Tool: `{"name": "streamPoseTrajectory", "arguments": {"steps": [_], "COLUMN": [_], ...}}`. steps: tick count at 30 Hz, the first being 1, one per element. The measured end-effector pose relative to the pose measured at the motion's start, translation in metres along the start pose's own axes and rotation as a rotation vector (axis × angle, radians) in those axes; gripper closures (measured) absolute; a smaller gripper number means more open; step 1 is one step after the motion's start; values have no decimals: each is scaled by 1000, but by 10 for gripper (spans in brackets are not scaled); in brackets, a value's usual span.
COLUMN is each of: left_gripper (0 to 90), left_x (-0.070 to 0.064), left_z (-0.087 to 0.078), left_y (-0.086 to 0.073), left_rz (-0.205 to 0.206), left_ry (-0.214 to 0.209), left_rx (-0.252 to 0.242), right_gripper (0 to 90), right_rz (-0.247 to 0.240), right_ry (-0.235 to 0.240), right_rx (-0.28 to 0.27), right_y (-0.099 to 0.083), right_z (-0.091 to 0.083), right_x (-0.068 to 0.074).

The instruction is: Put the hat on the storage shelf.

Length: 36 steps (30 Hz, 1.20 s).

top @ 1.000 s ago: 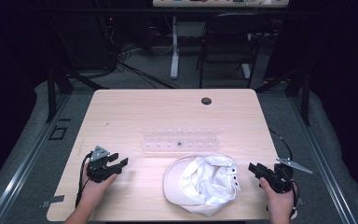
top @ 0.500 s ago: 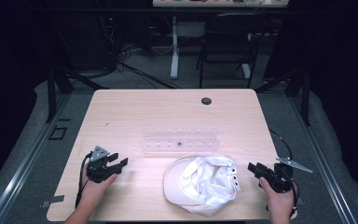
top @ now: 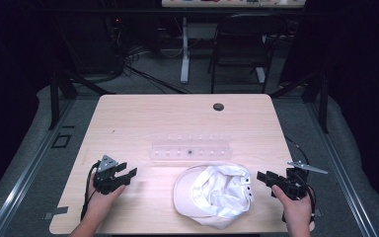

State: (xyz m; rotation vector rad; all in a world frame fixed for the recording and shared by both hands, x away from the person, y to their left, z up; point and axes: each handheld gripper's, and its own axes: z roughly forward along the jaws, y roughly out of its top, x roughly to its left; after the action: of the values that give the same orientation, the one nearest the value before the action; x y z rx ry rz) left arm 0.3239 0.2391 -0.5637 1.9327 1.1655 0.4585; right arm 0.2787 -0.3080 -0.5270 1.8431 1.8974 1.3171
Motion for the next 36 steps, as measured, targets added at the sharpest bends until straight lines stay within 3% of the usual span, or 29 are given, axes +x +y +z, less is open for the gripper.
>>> {"name": "streamPoseTrajectory", "arguments": {"steps": [8, 20, 29, 36], "left_gripper": [491, 491, 491, 491], "left_x": [-2, -1, -1, 0], "left_z": [0, 0, 0, 0], "left_y": [0, 0, 0, -1], "left_rz": [10, 4, 4, 2], "left_ry": [-3, 0, 1, 2], "left_rx": [5, 1, 6, 3], "right_gripper": [502, 478, 476, 476], "right_rz": [1, -35, -32, -23], "right_ry": [90, 121, 135, 142], "right_rx": [114, 251, 304, 313], "right_y": [12, 16, 13, 10], "right_z": [-7, 4, 13, 17], "right_x": [11, 25, 26, 26]}}
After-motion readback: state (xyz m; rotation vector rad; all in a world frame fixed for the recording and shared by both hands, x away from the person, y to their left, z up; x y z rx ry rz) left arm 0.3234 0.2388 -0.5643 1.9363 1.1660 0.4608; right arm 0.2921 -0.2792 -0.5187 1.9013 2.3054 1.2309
